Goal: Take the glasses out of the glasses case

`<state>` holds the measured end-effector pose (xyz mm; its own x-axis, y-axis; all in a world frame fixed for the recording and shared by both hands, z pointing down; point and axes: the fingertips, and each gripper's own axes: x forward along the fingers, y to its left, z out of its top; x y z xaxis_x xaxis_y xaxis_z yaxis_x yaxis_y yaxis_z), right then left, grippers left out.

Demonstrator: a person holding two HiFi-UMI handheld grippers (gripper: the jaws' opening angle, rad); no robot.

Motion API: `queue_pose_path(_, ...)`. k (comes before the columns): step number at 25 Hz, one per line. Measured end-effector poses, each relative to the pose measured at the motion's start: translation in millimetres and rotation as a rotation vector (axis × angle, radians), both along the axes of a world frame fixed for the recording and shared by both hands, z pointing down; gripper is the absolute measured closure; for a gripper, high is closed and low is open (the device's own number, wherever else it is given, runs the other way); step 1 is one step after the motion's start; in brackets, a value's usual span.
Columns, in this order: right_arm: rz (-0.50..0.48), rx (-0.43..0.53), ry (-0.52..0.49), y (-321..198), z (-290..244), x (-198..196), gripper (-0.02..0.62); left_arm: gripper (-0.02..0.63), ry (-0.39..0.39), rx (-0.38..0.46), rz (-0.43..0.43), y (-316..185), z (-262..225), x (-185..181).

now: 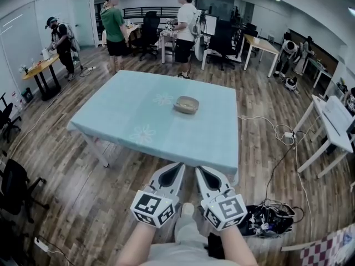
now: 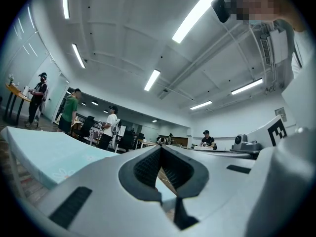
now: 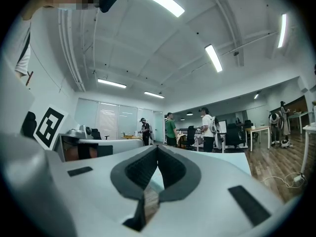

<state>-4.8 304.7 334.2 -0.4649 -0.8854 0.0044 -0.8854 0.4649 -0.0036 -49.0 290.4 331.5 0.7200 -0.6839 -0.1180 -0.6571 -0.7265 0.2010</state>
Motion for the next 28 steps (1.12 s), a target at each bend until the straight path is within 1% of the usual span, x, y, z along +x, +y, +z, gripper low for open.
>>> queue_pose_path(7, -0.023, 0.006, 0.013, -58, -8, 18, 0.588, 0.598, 0.001, 0.007, -0.014, -58, -7, 17)
queue_pose_path(12, -0.047, -0.002, 0.022, -95, -3, 29, 0.588, 0.598, 0.002, -0.003, -0.034, -94, 0, 28)
queue_pose_path(18, -0.067, -0.024, -0.005, -137, 3, 41, 0.588, 0.598, -0.029, -0.034, -0.04, -132, 10, 42)
queue_pose_path(22, -0.064, -0.042, -0.029, -166, 7, 53, 0.588, 0.598, -0.043, -0.053, -0.037, -161, 16, 50)
queue_pose_path(28, -0.073, -0.063, -0.014, -217, 11, 72, 0.588, 0.598, -0.064, -0.058, -0.025, -214, 16, 68)
